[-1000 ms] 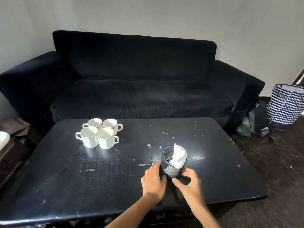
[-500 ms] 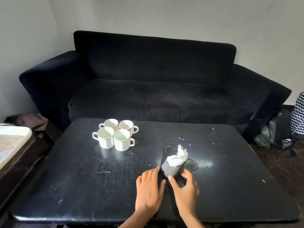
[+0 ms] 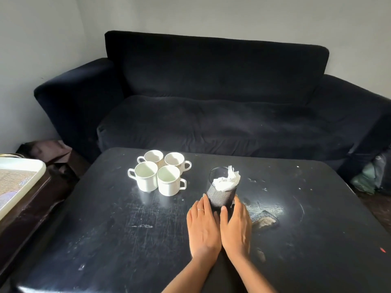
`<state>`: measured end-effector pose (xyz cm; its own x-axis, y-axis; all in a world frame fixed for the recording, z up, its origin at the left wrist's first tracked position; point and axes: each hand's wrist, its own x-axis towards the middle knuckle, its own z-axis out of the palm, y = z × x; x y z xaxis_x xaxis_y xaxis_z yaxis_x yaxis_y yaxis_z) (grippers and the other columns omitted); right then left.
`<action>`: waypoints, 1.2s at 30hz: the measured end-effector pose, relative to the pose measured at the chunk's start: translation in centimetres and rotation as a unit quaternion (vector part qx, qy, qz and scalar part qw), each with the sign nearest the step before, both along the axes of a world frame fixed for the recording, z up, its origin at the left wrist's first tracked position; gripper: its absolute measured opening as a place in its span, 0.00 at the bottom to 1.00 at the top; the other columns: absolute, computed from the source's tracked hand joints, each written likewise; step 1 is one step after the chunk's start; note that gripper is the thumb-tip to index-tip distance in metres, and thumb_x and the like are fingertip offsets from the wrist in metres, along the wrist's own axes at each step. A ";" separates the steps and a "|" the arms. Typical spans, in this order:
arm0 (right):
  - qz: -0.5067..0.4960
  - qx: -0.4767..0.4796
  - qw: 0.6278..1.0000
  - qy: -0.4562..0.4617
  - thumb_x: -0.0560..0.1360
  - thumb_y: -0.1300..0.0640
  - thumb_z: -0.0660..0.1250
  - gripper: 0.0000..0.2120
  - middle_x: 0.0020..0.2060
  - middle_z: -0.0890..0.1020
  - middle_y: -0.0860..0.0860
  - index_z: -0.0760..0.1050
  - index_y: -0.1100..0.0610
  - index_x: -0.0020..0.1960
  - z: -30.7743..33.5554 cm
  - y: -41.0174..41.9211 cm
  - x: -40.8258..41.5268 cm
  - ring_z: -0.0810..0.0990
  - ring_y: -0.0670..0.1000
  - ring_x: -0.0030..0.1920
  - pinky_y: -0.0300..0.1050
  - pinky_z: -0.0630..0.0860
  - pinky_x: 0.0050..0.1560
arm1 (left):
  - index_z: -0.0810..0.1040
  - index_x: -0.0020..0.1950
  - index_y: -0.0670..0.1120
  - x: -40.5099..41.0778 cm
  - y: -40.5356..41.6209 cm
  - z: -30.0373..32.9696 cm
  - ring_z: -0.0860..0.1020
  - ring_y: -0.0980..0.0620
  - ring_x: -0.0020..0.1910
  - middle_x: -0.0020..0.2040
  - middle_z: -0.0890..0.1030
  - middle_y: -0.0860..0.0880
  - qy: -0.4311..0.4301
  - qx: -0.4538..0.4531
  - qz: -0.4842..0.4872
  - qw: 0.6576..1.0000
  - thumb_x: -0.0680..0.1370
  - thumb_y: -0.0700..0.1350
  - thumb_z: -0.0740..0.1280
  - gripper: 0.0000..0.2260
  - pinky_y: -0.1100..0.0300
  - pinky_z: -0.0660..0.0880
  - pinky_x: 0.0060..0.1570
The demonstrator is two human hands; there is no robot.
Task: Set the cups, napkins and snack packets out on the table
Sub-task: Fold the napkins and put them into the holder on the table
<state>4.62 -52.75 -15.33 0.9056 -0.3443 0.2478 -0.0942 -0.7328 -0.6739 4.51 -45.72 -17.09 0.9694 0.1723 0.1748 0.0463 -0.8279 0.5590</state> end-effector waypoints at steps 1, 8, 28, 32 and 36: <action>0.000 -0.005 1.000 0.006 0.77 0.61 0.61 0.21 0.64 0.75 0.58 0.66 0.62 0.70 0.0 0.0 0.5 0.73 0.57 0.65 0.50 0.67 0.66 | 0.53 0.78 0.45 0.5 0.0 0.1 0.58 0.50 0.75 0.76 0.62 0.49 0.000 0.000 -0.002 1.000 0.82 0.49 0.52 0.24 0.56 0.53 0.74; 0.037 -0.029 0.999 0.002 0.74 0.70 0.59 0.26 0.64 0.76 0.57 0.64 0.60 0.72 -0.4 0.0 4.4 0.73 0.56 0.65 0.49 0.68 0.66 | 0.46 0.78 0.41 3.6 -0.1 0.4 0.57 0.48 0.75 0.77 0.60 0.45 0.007 0.017 0.016 1.000 0.81 0.52 0.46 0.28 0.54 0.52 0.74; 0.033 0.015 0.999 -0.013 0.70 0.72 0.55 0.30 0.63 0.78 0.53 0.70 0.53 0.69 -1.4 -0.6 11.9 0.74 0.57 0.63 0.47 0.64 0.65 | 0.39 0.77 0.39 11.2 -0.2 -0.1 0.50 0.49 0.78 0.79 0.54 0.44 0.014 -0.025 0.028 0.999 0.81 0.44 0.55 0.32 0.54 0.44 0.75; 0.036 0.005 0.999 -0.005 0.72 0.70 0.55 0.29 0.63 0.77 0.54 0.70 0.51 0.69 -1.6 -0.7 12.5 0.74 0.58 0.63 0.47 0.63 0.67 | 0.38 0.77 0.38 11.8 -0.1 -0.3 0.49 0.49 0.78 0.79 0.53 0.44 0.016 -0.020 0.028 0.999 0.81 0.44 0.55 0.32 0.55 0.43 0.75; 0.040 -0.012 0.999 -0.010 0.73 0.69 0.56 0.28 0.63 0.77 0.55 0.68 0.52 0.70 -1.7 -0.7 12.8 0.73 0.58 0.64 0.47 0.62 0.66 | 0.39 0.77 0.37 12.2 -0.1 -0.4 0.49 0.48 0.78 0.79 0.51 0.43 0.018 -0.026 0.029 0.999 0.81 0.44 0.55 0.32 0.55 0.44 0.76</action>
